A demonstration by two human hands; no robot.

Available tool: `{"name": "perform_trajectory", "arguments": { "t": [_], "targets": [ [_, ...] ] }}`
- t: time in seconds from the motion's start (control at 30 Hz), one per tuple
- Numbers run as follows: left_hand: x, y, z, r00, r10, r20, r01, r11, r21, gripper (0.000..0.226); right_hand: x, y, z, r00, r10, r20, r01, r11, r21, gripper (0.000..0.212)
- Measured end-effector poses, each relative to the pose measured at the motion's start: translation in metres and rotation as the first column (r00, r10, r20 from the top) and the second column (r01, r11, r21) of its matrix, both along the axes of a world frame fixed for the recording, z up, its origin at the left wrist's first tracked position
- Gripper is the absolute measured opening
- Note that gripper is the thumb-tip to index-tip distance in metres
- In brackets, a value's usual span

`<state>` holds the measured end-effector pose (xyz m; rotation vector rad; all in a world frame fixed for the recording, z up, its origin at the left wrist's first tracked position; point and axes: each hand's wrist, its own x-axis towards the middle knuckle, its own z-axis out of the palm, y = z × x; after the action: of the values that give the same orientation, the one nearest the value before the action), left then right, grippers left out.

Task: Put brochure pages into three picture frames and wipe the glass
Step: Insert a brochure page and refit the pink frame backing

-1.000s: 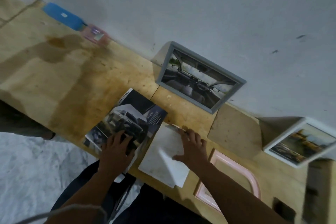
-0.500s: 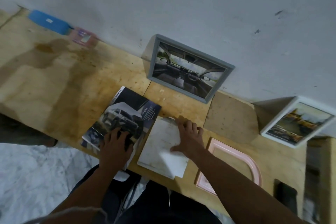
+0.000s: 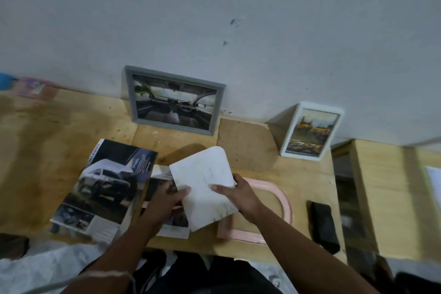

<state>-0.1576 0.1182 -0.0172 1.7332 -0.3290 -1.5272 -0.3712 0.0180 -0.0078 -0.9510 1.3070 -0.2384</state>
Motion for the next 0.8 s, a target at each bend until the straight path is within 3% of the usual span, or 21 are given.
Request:
{"name": "perform_trajectory", "arguments": {
  "t": [0.1,0.23,0.3,0.4,0.5,0.7,0.8],
  "targets": [
    [-0.045,-0.024,-0.008,0.979,-0.152,0.139,0.150,0.988,0.019,0.038,-0.048,0.009,-0.001,0.984,-0.092,-0.152,0.079,0.993,-0.088,0.068],
    [-0.090,-0.040,-0.023,0.907,-0.288,0.308,0.286,0.957,0.051,0.036,-0.122,0.022,-0.015,0.905,-0.390,-0.169,0.380,0.921,-0.091,0.019],
    [-0.109,-0.042,-0.028,0.864,-0.337,0.374,0.332,0.940,0.081,0.044,-0.157,0.028,-0.027,0.894,-0.328,-0.305,0.284,0.942,-0.180,0.007],
    [-0.128,-0.037,-0.035,0.768,-0.419,0.485,0.397,0.905,0.153,0.064,-0.189,0.037,-0.040,0.882,-0.211,-0.422,0.144,0.972,-0.185,0.012],
    [-0.132,-0.027,-0.043,0.651,-0.483,0.586,0.444,0.868,0.222,0.069,-0.198,0.041,-0.045,0.865,-0.168,-0.472,0.079,0.976,-0.202,0.009],
    [-0.133,-0.009,-0.048,0.651,-0.556,0.517,0.537,0.819,0.204,0.065,-0.190,0.045,-0.050,0.858,-0.124,-0.498,0.016,0.976,-0.216,0.017],
    [-0.120,-0.002,-0.051,0.626,-0.593,0.507,0.563,0.793,0.233,0.064,-0.183,0.046,-0.050,0.786,-0.042,-0.617,-0.117,0.970,-0.214,0.030]
  ]
}}
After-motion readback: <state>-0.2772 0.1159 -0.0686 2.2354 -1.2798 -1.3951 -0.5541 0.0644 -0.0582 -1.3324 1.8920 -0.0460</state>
